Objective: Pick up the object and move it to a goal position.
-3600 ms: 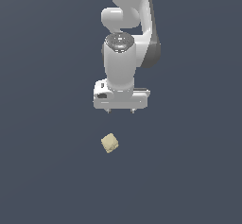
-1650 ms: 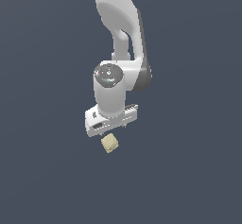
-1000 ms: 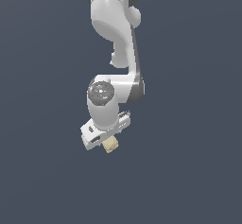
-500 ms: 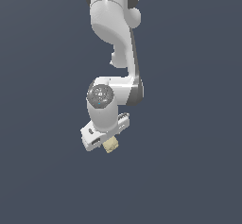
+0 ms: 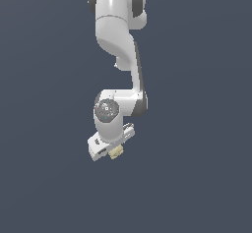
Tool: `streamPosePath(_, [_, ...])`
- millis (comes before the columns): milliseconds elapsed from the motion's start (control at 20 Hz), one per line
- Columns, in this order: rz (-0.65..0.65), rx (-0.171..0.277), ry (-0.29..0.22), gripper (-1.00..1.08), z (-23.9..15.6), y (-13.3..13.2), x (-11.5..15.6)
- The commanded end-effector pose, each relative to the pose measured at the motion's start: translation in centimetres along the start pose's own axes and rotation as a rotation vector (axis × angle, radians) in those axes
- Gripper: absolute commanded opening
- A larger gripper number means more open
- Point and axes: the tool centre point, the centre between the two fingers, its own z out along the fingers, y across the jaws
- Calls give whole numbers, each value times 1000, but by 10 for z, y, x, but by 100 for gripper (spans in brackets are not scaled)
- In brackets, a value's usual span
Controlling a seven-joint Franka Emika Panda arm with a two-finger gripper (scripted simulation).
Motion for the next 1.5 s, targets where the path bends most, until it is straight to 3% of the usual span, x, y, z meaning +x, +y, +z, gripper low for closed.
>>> streamPosePath(0, [0,-1,2,100,2,1,1])
streamPosePath(100, [0,-1,2,100,1,1,2])
streamPosePath(150, [0,-1,2,-100,1,1,2])
streamPosePath(900, [0,-1,2,-100,-7,-4,5])
streamPosePath(1450, [0,-2,1,-100,-78,-52,35])
